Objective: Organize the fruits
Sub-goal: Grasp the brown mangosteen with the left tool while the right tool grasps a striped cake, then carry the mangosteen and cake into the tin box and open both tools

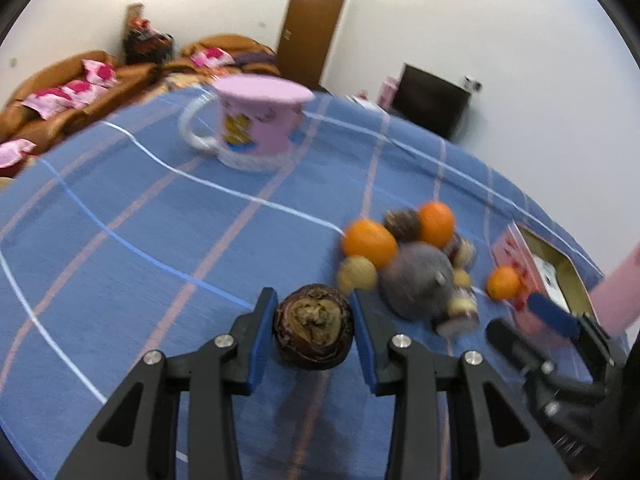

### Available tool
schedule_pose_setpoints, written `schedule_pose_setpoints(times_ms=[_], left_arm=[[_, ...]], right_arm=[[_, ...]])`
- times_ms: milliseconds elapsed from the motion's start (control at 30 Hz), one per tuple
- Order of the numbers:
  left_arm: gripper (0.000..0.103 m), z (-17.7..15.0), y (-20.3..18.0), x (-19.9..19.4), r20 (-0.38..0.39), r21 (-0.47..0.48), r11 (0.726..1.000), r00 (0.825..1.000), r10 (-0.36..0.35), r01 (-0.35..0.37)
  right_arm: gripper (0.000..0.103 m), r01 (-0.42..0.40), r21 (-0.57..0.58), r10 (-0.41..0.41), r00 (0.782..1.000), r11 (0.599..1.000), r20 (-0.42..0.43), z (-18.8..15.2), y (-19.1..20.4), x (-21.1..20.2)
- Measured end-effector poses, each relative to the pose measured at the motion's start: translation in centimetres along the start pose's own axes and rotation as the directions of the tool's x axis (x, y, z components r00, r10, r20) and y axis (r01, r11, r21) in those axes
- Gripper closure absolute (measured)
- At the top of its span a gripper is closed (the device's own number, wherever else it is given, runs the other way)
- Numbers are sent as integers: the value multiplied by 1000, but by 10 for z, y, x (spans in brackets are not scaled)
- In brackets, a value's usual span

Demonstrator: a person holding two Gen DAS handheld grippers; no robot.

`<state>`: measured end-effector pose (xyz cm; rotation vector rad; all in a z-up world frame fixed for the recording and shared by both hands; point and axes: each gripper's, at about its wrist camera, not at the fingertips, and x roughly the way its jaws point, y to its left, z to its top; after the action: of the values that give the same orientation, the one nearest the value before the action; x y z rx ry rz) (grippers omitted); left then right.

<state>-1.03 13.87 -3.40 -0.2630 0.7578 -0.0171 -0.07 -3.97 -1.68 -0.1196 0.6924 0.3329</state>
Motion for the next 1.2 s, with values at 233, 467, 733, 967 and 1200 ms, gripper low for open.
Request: schedule_pose_setpoints(times_ms=[233,467,733,967,1200], left_arm=[[64,10,8,3,33,5,998,998,55,-55],[64,13,11,11,10,-6,999,999,49,-49],[64,10,4,2,46,6,996,995,91,-91],[64,6,-27,-13,143,49,995,986,82,-90],[64,13,-70,-21,183,107,993,983,25,-45]], right_arm=[[36,-43,-25,39,990,999,-136,12,14,43],[55,-76,-4,74,978,997,-196,11,15,59],[58,-68,22,70,991,997,-117,10,6,34],[58,-20,37,17,997,999,76,25,-6,-22],[58,77,64,-87,983,995,161,24,-32,-52]])
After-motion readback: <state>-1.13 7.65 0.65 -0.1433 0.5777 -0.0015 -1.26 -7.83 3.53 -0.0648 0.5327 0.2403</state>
